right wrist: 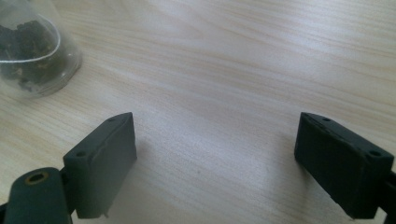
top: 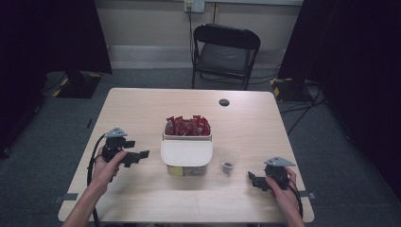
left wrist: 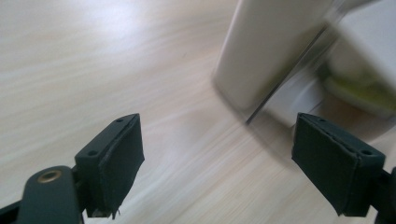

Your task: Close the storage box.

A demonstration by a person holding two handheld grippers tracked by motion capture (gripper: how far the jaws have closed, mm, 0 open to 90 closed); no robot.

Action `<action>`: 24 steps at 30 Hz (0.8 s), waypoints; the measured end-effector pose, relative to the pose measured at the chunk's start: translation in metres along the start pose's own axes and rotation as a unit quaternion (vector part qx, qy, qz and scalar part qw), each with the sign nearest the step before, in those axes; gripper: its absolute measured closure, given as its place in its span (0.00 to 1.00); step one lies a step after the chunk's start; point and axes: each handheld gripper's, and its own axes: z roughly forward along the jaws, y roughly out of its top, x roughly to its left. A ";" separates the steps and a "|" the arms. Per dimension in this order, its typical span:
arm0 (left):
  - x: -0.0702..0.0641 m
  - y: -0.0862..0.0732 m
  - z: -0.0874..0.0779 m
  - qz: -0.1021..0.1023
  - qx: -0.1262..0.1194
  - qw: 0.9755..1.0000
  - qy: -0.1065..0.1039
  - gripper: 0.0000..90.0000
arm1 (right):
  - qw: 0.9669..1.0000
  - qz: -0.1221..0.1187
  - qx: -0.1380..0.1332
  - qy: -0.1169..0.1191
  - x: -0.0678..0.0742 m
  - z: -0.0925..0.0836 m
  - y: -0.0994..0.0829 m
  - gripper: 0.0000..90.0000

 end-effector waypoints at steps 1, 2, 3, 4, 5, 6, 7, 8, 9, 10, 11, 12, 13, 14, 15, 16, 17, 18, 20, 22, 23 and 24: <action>0.001 -0.004 0.001 -0.005 0.004 1.000 0.005 0.18 | 1.000 0.000 0.000 0.000 0.000 0.000 0.000 0.14; 0.003 -0.007 0.000 -0.004 0.008 1.000 0.012 0.18 | 1.000 0.000 0.000 0.000 0.000 0.000 0.000 0.14; 0.003 -0.010 0.000 -0.008 0.009 1.000 0.016 0.18 | 1.000 0.000 0.000 0.000 0.000 0.000 0.000 0.14; 0.005 -0.015 0.001 -0.010 0.011 1.000 0.022 0.18 | 1.000 0.000 0.000 0.000 0.000 0.000 0.000 0.14; 0.006 -0.017 0.001 -0.004 0.021 0.999 0.028 0.18 | 1.000 0.000 0.000 0.000 0.000 0.000 0.000 0.14; 0.006 -0.017 0.001 -0.004 0.021 0.999 0.028 0.18 | 1.000 0.000 0.000 0.000 0.000 0.000 0.000 0.14; 0.008 -0.023 0.002 -0.001 0.023 0.999 0.043 0.18 | 1.000 0.000 0.000 0.000 0.000 0.000 0.000 0.14; 0.009 -0.027 0.003 0.000 0.026 0.998 0.048 0.18 | 1.000 0.000 0.000 0.000 0.000 0.000 0.000 0.14; 0.009 -0.027 0.003 0.000 0.026 0.998 0.048 0.18 | 1.000 0.000 0.000 0.000 0.000 0.000 0.000 0.14; 0.009 -0.034 0.006 0.001 0.045 0.998 0.046 0.18 | 1.000 0.000 0.000 0.000 0.000 0.000 0.000 0.14; 0.009 -0.036 0.007 0.001 0.048 0.998 0.048 0.18 | 1.000 0.000 0.000 0.000 0.000 0.000 0.000 0.14; 0.009 -0.036 0.007 0.001 0.048 0.998 0.048 0.18 | 1.000 0.000 0.000 0.000 0.000 0.000 0.000 0.14; 0.009 -0.042 0.011 0.004 0.059 0.997 0.055 0.18 | 1.000 0.000 0.000 0.000 0.000 0.000 0.000 0.14; 0.009 -0.044 0.013 0.006 0.066 0.996 0.058 0.18 | 1.000 0.000 0.000 0.000 0.000 0.000 0.000 0.14; 0.009 -0.047 0.016 0.014 0.068 0.996 0.064 0.18 | 1.000 0.001 0.000 0.000 0.000 0.000 0.000 0.14; 0.009 -0.049 0.017 0.026 0.058 0.995 0.075 0.17 | 1.000 0.000 0.000 0.001 0.000 0.000 0.000 0.14; 0.008 -0.051 0.018 0.033 0.052 0.995 0.082 0.17 | 1.000 0.001 0.000 0.000 0.000 0.000 0.000 0.14; 0.007 -0.053 0.019 0.047 0.051 0.993 0.092 0.17 | 1.000 0.001 0.000 0.000 0.000 0.000 0.000 0.14; 0.008 -0.056 0.020 0.045 0.035 0.994 0.091 0.15 | 1.000 0.001 0.000 0.000 0.000 0.000 0.000 0.14; 0.009 -0.059 0.020 0.044 0.024 0.994 0.094 0.12 | 1.000 0.000 0.000 0.000 0.000 0.000 0.000 0.14; 0.010 -0.058 0.020 0.046 0.025 0.994 0.095 0.11 | 1.000 0.001 0.000 0.001 0.000 0.000 0.000 0.14; 0.010 -0.058 0.020 0.046 0.025 0.994 0.095 0.11 | 1.000 0.000 0.000 0.000 0.000 0.000 0.000 0.14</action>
